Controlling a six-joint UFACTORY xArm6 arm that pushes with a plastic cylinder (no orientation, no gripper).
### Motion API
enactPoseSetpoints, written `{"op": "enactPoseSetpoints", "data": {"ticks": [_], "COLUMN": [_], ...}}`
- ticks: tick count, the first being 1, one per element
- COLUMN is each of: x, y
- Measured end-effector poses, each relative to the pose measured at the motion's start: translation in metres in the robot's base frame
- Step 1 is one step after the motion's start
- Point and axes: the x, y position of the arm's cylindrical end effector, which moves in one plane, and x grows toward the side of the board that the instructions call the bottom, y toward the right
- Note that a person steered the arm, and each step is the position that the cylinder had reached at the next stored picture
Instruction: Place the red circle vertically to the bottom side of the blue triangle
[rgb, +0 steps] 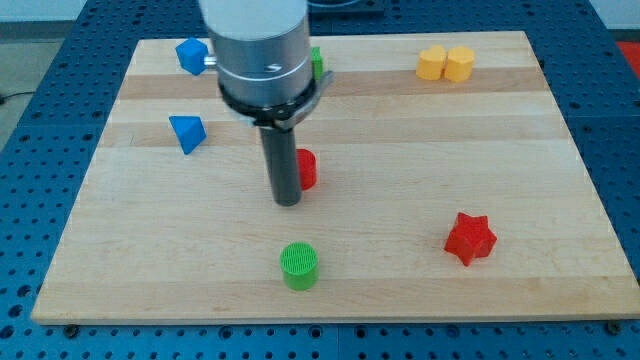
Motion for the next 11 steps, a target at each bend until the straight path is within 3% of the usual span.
{"op": "enactPoseSetpoints", "data": {"ticks": [1,2,3,4,5,7,8,10,11], "x": [0.0,-0.038,-0.048,-0.018,-0.016,0.019,0.027,-0.015,0.008], "y": [0.044,0.056,0.022,-0.03,-0.073,-0.045,-0.084,-0.083,-0.146]}}
